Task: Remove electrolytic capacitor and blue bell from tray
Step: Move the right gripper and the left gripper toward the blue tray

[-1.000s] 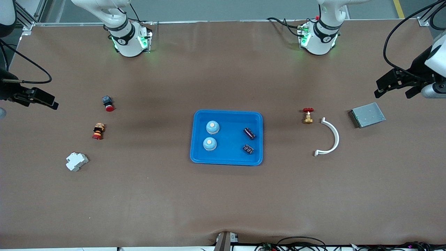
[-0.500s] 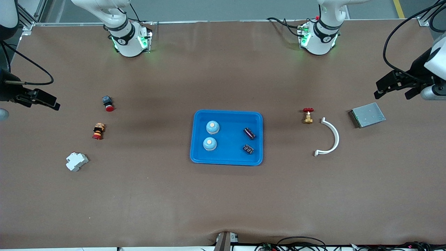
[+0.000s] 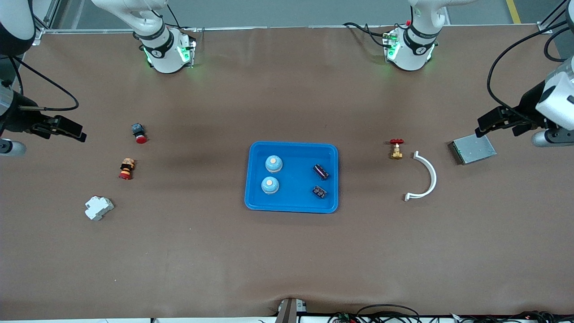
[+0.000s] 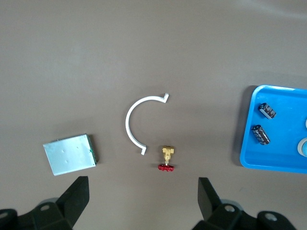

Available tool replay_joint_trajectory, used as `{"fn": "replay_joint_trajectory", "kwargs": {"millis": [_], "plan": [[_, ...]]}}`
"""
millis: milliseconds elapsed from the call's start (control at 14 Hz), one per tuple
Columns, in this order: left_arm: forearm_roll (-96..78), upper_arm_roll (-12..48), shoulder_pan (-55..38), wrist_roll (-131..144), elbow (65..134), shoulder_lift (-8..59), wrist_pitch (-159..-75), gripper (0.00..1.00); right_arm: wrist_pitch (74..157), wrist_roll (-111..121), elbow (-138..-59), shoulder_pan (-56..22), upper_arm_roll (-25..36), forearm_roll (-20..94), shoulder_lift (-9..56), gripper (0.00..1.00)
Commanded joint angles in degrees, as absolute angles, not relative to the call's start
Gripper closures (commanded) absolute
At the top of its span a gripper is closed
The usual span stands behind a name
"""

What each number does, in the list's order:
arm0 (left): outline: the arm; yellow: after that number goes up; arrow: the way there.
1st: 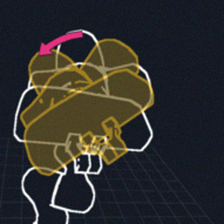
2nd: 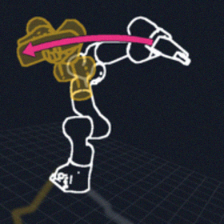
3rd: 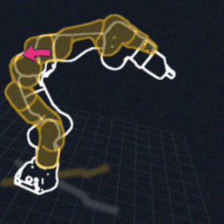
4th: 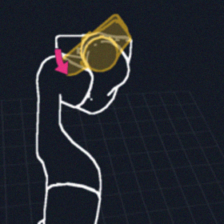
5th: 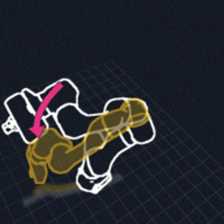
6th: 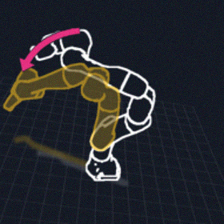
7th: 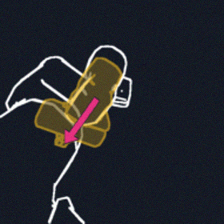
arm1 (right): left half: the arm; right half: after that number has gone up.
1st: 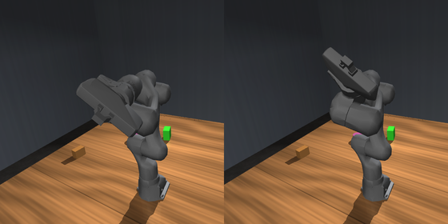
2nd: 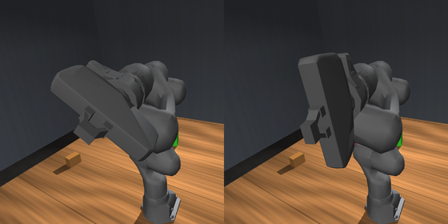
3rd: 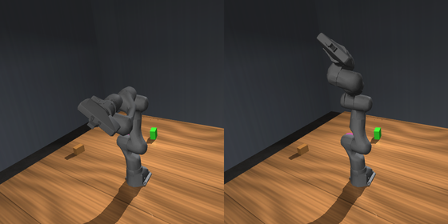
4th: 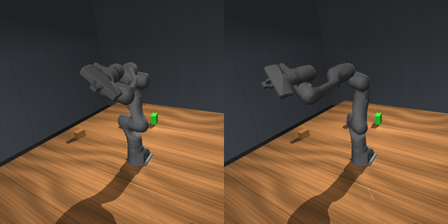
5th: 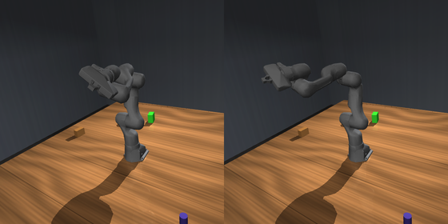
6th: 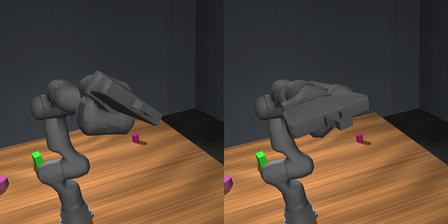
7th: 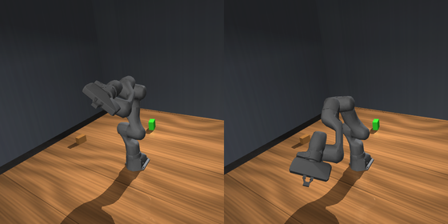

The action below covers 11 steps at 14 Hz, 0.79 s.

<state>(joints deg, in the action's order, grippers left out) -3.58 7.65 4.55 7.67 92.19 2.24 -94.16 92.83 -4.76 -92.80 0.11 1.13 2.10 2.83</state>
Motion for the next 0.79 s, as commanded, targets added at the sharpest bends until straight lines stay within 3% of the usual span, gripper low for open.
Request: {"fn": "replay_joint_trajectory", "kwargs": {"millis": [0, 429, 714], "plan": [[-2.37, 8.26, 3.78, 12.38, 91.32, 3.16, -91.15, 0.0, 94.22, -6.84, -95.8, -2.54, 0.97, 2.81, 1.14, 0.0], [-2.37, 9.14, -1.83, 17.9, 91.41, 5.88, -90.53, 0.0, 104.56, -19.93, -104.84, -10.71, 0.97, 7.71, 1.41, 0.0], [-2.02, 9.05, -7.89, 29.06, 90.53, 9.92, -91.4, 0.0, 109.94, -24.95, -105.73, -17.21, 1.05, 7.91, 4.74, 0.0]]}}
